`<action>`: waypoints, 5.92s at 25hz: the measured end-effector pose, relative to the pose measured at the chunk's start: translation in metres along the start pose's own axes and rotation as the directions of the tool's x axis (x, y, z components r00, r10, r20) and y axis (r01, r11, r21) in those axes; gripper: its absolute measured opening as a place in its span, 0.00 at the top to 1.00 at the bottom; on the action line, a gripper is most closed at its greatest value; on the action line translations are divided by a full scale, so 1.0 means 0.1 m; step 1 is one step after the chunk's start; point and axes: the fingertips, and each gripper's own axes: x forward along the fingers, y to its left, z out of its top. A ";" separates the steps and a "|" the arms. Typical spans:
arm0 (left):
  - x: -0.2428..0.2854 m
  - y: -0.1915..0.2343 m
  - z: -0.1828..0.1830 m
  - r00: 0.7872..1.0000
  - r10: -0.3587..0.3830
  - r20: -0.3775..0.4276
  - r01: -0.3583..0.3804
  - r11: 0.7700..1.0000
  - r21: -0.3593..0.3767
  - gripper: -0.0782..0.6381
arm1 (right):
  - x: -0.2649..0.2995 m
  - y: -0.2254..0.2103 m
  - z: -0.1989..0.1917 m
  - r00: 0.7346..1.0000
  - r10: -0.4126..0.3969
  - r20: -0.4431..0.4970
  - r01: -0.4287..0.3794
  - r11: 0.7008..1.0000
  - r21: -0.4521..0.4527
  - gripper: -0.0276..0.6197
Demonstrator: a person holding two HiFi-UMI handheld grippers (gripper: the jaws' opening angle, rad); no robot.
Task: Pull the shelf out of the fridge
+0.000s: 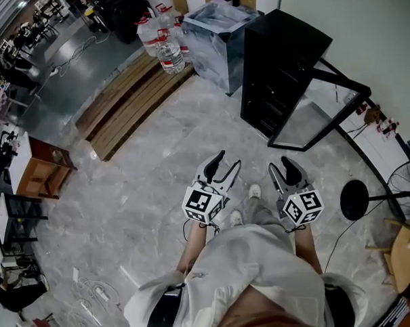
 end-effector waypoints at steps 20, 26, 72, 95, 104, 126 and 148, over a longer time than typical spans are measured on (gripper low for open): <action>1.24 0.63 0.27 0.992 0.128 0.001 -0.128 0.991 0.025 0.58 | 1.23 -0.96 0.50 0.986 0.165 -0.004 -0.165 0.986 0.036 0.66; 1.60 0.70 0.33 0.987 0.158 -0.007 -0.158 0.987 0.033 0.58 | 1.46 -1.30 0.63 0.980 0.201 -0.004 -0.200 0.978 0.054 0.67; 2.87 2.83 0.46 0.970 -0.229 -0.085 0.230 0.973 0.009 0.58 | 3.35 -1.56 0.77 0.981 -0.192 0.010 0.188 0.966 0.178 0.67; 4.24 2.47 -0.05 0.902 -0.385 -0.196 0.376 0.923 -0.083 0.59 | 3.36 -2.70 0.67 0.943 -0.332 0.002 0.321 0.911 0.258 0.67; 4.74 2.34 -0.31 0.892 -0.370 -0.260 0.354 0.929 -0.109 0.60 | 3.46 -3.20 0.50 0.948 -0.315 -0.052 0.316 0.903 0.291 0.67; 5.40 2.26 -1.05 0.813 -0.486 -0.322 0.418 0.871 -0.259 0.61 | 3.61 -3.68 0.03 0.872 -0.485 -0.067 0.447 0.733 0.513 0.68; 5.92 2.27 -1.56 0.802 -0.512 -0.306 0.359 0.824 -0.438 0.53 | 3.70 -4.25 -0.31 0.788 -0.614 0.046 0.399 0.567 0.721 0.56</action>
